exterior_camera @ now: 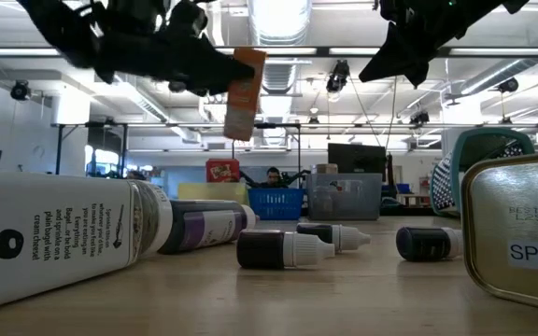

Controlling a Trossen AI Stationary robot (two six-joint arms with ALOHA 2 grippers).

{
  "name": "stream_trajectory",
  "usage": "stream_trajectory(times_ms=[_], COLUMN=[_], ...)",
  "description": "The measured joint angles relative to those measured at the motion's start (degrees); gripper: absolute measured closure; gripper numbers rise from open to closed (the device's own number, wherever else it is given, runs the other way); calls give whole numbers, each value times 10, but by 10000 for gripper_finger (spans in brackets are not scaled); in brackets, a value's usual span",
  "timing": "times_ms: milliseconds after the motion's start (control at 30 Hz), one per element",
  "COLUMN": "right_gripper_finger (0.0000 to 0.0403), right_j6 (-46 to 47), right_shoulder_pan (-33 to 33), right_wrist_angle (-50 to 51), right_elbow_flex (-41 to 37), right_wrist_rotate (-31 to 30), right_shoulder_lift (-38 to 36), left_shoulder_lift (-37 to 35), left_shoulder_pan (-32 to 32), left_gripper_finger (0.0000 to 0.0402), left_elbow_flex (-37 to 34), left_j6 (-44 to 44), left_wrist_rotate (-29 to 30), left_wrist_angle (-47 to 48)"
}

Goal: Pick & Place Kitchen Items
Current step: Put the orange cereal box into the yellow bin

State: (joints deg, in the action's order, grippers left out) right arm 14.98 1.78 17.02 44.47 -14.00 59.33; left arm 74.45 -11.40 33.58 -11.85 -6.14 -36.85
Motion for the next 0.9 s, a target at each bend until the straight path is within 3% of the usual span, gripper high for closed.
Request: stream_trajectory(times_ms=[200, 900], right_gripper_finger=[394, 394], right_j6=[0, 0], right_shoulder_pan=[0, 0], right_wrist_angle=[0, 0], right_elbow_flex=[0, 0], right_wrist_rotate=[0, 0], right_shoulder_lift=[0, 0], left_shoulder_lift=[92, 366], left_shoulder_pan=[0, 4], left_gripper_finger=[53, 53], left_elbow_flex=[-20, -13], left_j6=[70, 135], left_wrist_rotate=[-15, -51], left_wrist_angle=[-111, -426])
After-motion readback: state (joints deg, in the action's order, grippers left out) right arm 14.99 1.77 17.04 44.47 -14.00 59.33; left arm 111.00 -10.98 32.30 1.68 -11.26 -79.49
